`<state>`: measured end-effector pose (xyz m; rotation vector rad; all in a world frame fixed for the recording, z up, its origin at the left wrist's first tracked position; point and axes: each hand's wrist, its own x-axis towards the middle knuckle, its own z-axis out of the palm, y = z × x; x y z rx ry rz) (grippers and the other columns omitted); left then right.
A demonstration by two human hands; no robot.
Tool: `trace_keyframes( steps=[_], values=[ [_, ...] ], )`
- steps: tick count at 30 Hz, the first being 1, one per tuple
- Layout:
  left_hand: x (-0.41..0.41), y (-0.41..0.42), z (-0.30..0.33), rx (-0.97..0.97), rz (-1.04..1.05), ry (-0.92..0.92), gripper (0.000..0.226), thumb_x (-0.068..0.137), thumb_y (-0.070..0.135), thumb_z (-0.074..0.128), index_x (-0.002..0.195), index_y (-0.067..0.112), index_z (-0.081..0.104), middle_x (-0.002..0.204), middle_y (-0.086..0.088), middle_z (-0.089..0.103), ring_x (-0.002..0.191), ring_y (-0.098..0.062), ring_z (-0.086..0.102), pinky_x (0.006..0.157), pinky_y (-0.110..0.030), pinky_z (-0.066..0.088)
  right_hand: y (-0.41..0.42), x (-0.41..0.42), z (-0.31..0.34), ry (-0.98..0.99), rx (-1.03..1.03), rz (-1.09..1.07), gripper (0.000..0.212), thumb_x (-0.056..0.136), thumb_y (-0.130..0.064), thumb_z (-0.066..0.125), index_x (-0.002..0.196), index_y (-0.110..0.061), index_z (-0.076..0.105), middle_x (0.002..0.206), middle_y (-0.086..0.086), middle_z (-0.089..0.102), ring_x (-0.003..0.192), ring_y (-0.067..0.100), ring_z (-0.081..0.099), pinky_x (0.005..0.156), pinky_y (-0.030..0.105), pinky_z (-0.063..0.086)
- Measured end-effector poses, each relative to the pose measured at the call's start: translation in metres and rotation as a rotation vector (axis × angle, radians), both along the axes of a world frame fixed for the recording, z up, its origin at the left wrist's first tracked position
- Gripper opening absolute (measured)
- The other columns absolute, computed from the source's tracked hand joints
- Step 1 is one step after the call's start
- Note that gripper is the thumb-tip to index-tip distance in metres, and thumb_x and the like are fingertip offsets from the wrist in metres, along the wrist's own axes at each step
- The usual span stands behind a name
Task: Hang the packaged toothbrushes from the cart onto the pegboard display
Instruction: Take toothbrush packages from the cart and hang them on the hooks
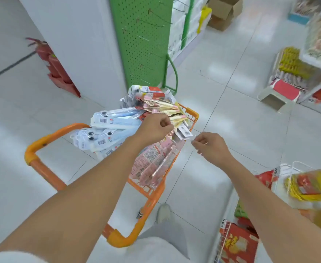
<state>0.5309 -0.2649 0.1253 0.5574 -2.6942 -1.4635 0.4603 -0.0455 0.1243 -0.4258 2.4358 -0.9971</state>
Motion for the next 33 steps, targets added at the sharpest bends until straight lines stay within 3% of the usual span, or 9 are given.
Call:
trace_keyframes(
  steps=[3, 7, 11, 14, 18, 21, 24, 29, 33],
  values=[
    [-0.033, -0.011, -0.005, 0.063, 0.106, -0.033, 0.016, 0.085, 0.022, 0.070, 0.071, 0.021, 0.063, 0.069, 0.001, 0.069, 0.061, -0.016, 0.064, 0.062, -0.032, 0.053, 0.002, -0.047, 0.000, -0.091, 0.041, 0.078, 0.009, 0.088, -0.015, 0.070, 0.079, -0.016, 0.070, 0.078, 0.005, 0.071, 0.065, 0.018, 0.068, 0.055, 0.021, 0.051],
    [-0.078, -0.015, -0.011, 0.107, 0.209, -0.103, 0.014, 0.088, 0.025, 0.070, 0.077, 0.016, 0.067, 0.074, -0.003, 0.072, 0.063, -0.015, 0.065, 0.064, -0.033, 0.054, -0.031, -0.125, 0.002, -0.099, 0.012, 0.193, 0.009, 0.087, -0.016, 0.072, 0.078, -0.017, 0.070, 0.074, 0.002, 0.071, 0.065, 0.017, 0.067, 0.066, 0.034, 0.055],
    [-0.126, -0.015, -0.015, 0.118, 0.335, -0.136, 0.012, 0.089, 0.023, 0.069, 0.083, 0.013, 0.070, 0.079, -0.007, 0.072, 0.062, -0.014, 0.063, 0.061, -0.033, 0.055, -0.083, -0.195, -0.008, -0.111, -0.077, 0.356, 0.008, 0.087, -0.016, 0.072, 0.079, -0.017, 0.070, 0.075, 0.004, 0.071, 0.068, 0.020, 0.066, 0.071, 0.037, 0.055],
    [-0.158, -0.015, -0.026, 0.075, 0.463, -0.162, 0.012, 0.088, 0.021, 0.069, 0.081, 0.013, 0.071, 0.077, -0.005, 0.072, 0.070, -0.021, 0.067, 0.068, -0.037, 0.056, -0.116, -0.244, -0.023, -0.111, -0.111, 0.516, 0.012, 0.087, -0.016, 0.072, 0.076, -0.017, 0.069, 0.073, 0.000, 0.070, 0.069, 0.020, 0.067, 0.074, 0.037, 0.054],
    [-0.188, -0.008, -0.024, 0.093, 0.679, -0.196, 0.010, 0.086, 0.020, 0.070, 0.080, 0.013, 0.073, 0.075, -0.004, 0.072, 0.075, -0.024, 0.069, 0.074, -0.039, 0.057, -0.144, -0.295, -0.024, -0.143, -0.111, 0.679, 0.016, 0.087, -0.014, 0.071, 0.072, -0.018, 0.066, 0.069, -0.002, 0.068, 0.065, 0.016, 0.062, 0.068, 0.034, 0.052],
    [-0.195, -0.008, -0.018, 0.099, 0.837, -0.159, 0.008, 0.086, 0.019, 0.071, 0.080, 0.015, 0.073, 0.075, 0.003, 0.071, 0.070, -0.014, 0.065, 0.073, -0.034, 0.055, -0.179, -0.312, -0.017, -0.141, -0.071, 0.911, 0.018, 0.087, -0.013, 0.071, 0.070, -0.021, 0.067, 0.069, 0.001, 0.070, 0.065, 0.023, 0.066, 0.065, 0.035, 0.053],
    [-0.187, -0.014, -0.018, 0.134, 1.058, -0.115, 0.009, 0.085, 0.017, 0.070, 0.078, 0.012, 0.072, 0.075, -0.006, 0.069, 0.065, -0.012, 0.060, 0.066, -0.032, 0.052, -0.228, -0.311, -0.010, -0.141, -0.079, 1.140, 0.012, 0.089, -0.014, 0.071, 0.078, -0.012, 0.071, 0.075, 0.009, 0.072, 0.068, 0.028, 0.067, 0.067, 0.037, 0.054],
    [-0.181, -0.025, -0.032, 0.223, 1.331, -0.056, 0.010, 0.089, 0.018, 0.068, 0.083, 0.011, 0.070, 0.073, -0.011, 0.070, 0.054, -0.009, 0.057, 0.051, -0.019, 0.045, -0.287, -0.290, -0.009, -0.150, -0.072, 1.343, 0.007, 0.088, -0.014, 0.071, 0.084, -0.008, 0.073, 0.079, 0.009, 0.073, 0.063, 0.014, 0.060, 0.067, 0.033, 0.052],
    [-0.183, -0.024, -0.030, 0.228, 1.459, -0.027, 0.013, 0.088, 0.020, 0.069, 0.075, 0.020, 0.068, 0.070, 0.000, 0.069, 0.058, -0.005, 0.059, 0.059, -0.022, 0.049, -0.305, -0.283, -0.007, -0.179, -0.017, 1.496, 0.004, 0.087, -0.013, 0.072, 0.084, -0.011, 0.073, 0.081, 0.006, 0.073, 0.066, 0.011, 0.061, 0.068, 0.027, 0.050]
  ],
)
